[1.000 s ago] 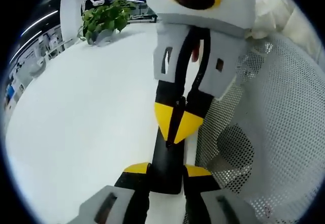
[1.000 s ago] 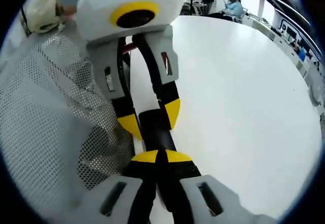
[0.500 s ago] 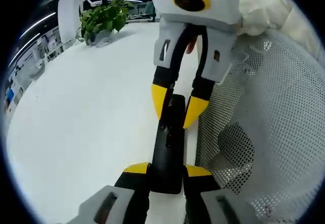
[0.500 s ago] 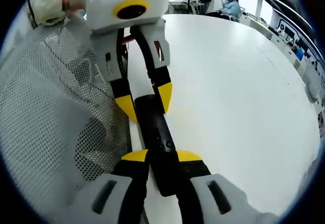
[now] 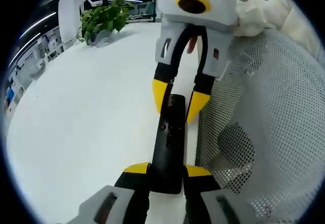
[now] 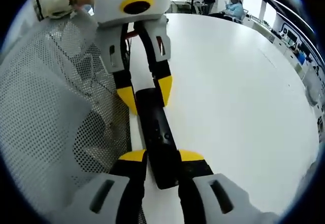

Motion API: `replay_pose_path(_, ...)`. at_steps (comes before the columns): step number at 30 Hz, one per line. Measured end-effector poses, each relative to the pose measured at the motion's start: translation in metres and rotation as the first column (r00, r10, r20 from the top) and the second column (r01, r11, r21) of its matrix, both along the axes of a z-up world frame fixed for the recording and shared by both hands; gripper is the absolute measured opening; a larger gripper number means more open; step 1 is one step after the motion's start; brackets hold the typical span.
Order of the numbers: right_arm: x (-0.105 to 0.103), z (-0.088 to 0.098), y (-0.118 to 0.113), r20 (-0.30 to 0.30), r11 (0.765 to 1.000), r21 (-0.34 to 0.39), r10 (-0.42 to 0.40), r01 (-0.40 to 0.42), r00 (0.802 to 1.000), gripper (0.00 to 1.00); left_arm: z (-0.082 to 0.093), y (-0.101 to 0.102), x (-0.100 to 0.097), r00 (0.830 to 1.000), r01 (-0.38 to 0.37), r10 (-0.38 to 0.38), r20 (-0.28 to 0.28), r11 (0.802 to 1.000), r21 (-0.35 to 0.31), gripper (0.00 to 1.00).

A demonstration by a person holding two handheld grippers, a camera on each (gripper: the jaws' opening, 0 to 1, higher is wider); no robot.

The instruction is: Press the specified remote control buttons in sequence, fully releasing each button before pressing the next.

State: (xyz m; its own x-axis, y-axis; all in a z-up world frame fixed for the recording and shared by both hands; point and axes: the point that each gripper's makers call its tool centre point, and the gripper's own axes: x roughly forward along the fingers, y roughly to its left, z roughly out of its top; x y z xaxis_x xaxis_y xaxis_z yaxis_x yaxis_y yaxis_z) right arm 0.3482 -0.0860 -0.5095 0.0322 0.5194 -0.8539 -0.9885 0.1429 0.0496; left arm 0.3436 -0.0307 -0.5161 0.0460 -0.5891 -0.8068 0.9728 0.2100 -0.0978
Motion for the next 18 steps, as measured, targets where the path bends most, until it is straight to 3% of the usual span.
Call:
replay_pose_path(11, -0.001, -0.001, -0.006, -0.003, 1.000, -0.005, 0.014, -0.014, 1.000, 0.26, 0.000, 0.000, 0.000, 1.000, -0.005, 0.005, -0.001, 1.000, -0.003, 0.25)
replay_pose_path(18, 0.001, -0.011, -0.019, 0.007, 0.998, -0.066, 0.024, -0.023, 1.000, 0.28, -0.001, 0.000, 0.000, 1.000, -0.007, 0.007, -0.003, 1.000, -0.005, 0.25)
